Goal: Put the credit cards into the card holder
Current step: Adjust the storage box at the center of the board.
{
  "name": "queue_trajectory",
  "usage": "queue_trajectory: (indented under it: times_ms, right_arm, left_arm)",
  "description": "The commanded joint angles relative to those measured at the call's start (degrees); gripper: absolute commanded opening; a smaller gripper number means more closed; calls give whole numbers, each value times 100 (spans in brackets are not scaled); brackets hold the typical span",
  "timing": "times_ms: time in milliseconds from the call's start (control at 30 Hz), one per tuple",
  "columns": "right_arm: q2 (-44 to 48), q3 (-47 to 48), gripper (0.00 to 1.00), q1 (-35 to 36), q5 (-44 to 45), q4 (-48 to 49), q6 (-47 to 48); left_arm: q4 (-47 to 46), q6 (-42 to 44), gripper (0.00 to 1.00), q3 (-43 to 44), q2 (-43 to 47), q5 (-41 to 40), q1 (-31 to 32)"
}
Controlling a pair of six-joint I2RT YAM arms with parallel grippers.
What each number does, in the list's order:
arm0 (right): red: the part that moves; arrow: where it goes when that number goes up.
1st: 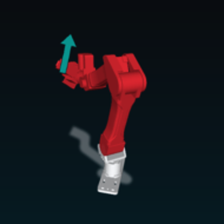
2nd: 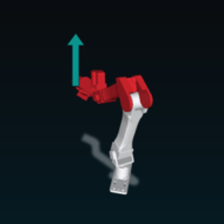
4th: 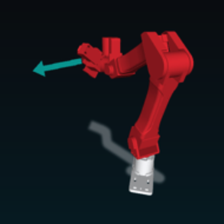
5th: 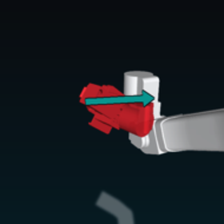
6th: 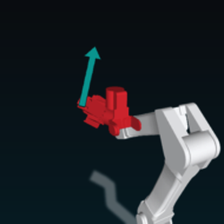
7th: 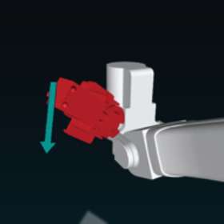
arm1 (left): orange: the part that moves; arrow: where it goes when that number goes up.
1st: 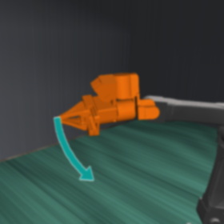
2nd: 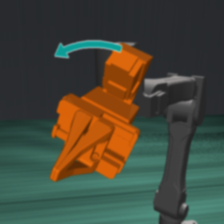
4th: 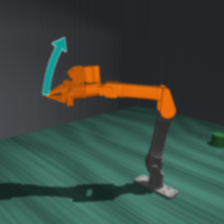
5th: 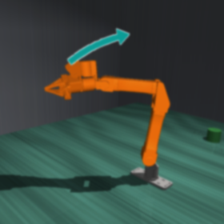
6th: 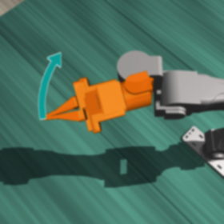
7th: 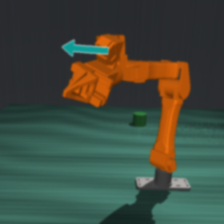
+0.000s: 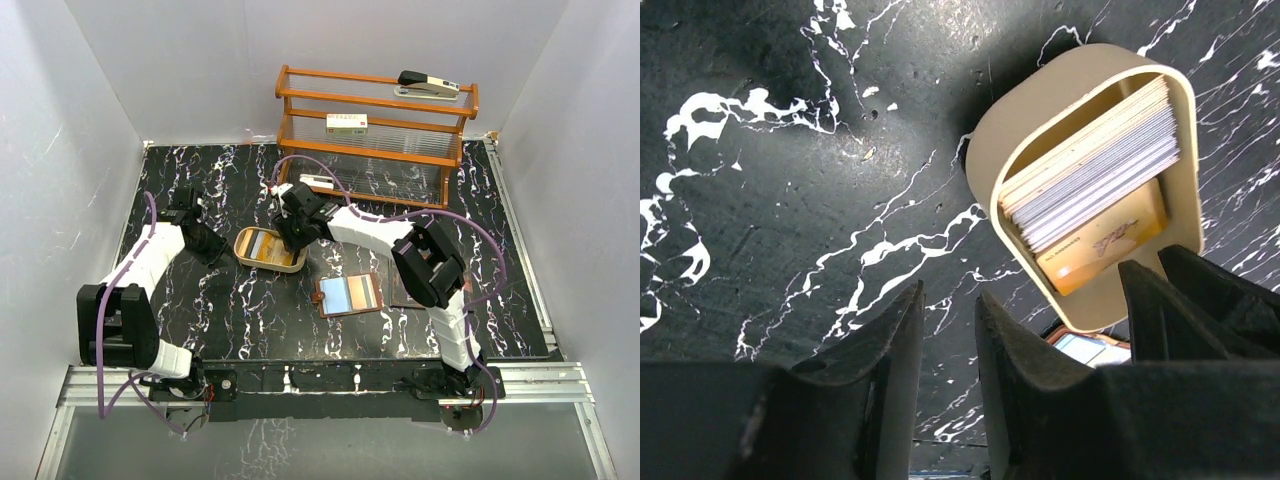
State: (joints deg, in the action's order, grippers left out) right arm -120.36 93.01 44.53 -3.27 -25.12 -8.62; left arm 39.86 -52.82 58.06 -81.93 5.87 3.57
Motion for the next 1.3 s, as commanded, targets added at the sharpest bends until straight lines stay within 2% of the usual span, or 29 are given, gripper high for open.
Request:
queue_trajectory:
  times_ms: [0,133,333,467,600,700,800,933,1033,1167,1267]
  right_arm:
    - [-107,320,37,-24,160,-252,83]
    - [-30,191,31,-28,372,-395,-379]
    - [346,-204,24,-26,909,-615,-1574]
    - [577,-597,23,-24,961,-611,-2180]
    - [915,-1298,24,-3,498,-125,-2827]
    - [1132,-1570,27,27,488,101,-3176]
    - [1294,-1593,36,28,692,141,-3325]
    - [1317,-1406,43,23,862,47,-3639]
    - [1179,-1206,50,63,1009,-214,-3953]
    - [984,-1136,58,99,1297,-313,-4164]
    - [728,-954,59,113,1249,-396,-4187]
  left_arm:
    - [-467,595,25,-153,-2,318,-15]
    - [-1056,1173,27,-345,-101,1144,-15]
    - [-1813,1434,27,-610,-236,1772,-14]
    - [-2171,1439,30,-665,-237,2030,-15]
    - [-2564,1362,33,-767,-364,2279,-13]
    - [-2513,1507,33,-634,-593,2381,-15]
    - [-2424,1708,35,-546,-612,2272,-10]
    - [-2105,2067,46,-264,-601,1631,-14]
    - [-2136,2145,52,-95,-731,1493,-15]
    - [-2171,2175,54,108,-1042,1657,-10]
    - [-2016,2273,54,194,-1190,1637,-10]
